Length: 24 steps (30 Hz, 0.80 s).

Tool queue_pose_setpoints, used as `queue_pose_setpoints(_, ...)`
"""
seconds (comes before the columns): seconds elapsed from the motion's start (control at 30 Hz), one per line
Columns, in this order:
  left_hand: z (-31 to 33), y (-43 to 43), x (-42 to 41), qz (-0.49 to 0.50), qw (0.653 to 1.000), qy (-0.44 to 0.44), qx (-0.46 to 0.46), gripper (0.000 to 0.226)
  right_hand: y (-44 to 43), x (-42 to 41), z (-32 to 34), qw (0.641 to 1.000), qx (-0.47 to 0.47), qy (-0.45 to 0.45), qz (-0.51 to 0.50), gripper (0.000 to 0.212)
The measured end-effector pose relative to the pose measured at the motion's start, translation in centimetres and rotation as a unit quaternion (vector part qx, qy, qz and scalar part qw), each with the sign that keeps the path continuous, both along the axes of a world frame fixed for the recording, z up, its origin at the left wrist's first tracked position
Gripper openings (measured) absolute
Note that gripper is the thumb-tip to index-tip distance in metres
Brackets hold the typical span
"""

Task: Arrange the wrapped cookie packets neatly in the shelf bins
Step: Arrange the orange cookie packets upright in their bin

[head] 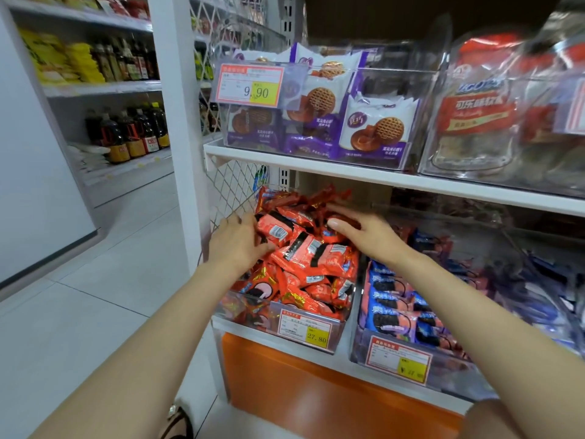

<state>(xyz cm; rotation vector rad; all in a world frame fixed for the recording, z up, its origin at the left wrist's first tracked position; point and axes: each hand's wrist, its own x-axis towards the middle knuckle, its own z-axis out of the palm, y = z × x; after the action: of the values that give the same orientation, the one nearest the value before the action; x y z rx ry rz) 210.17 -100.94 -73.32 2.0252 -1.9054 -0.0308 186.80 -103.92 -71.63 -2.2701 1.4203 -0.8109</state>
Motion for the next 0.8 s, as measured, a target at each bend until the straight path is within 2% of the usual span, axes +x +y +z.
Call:
queue_pose_setpoints(0.07,-0.1,-0.4,0.1,0.007,1.0,-0.018,0.015,0.065,0.2,-0.1,0.2,0.999,-0.032,0.011,-0.009,0.047)
queue_pose_setpoints(0.13,-0.2,-0.5,0.1,0.006,1.0,-0.014,0.024,0.063,0.3,-0.1,0.1,0.999,-0.007,0.048,0.019,0.047)
queue_pose_setpoints(0.2,-0.1,-0.4,0.1,0.004,1.0,0.005,0.014,0.062,0.4,0.0,-0.4,0.997,-0.027,0.072,0.025,0.048)
queue_pose_setpoints(0.3,-0.1,-0.4,0.3,0.002,0.999,0.048,0.004,0.058,0.6,-0.3,-0.2,0.996,-0.085,-0.004,-0.032,0.043)
queue_pose_setpoints(0.37,-0.3,-0.4,0.6,0.001,0.996,0.088,-0.013,0.05,0.7,-0.4,0.0,0.995,-0.079,-0.037,-0.05,0.04)
queue_pose_setpoints(0.53,0.3,0.0,1.4,-0.001,0.975,0.184,-0.129,0.018,1.2,0.2,-0.3,0.996,-0.083,-0.003,-0.018,0.039)
queue_pose_setpoints(0.67,1.1,0.5,2.1,-0.01,0.951,0.267,-0.158,0.021,1.6,0.6,0.2,0.994,-0.109,0.012,-0.019,0.039)
queue_pose_setpoints(0.8,2.4,1.9,2.7,-0.031,0.938,0.293,-0.181,0.034,2.2,0.8,0.7,0.994,-0.108,-0.005,0.001,0.038)
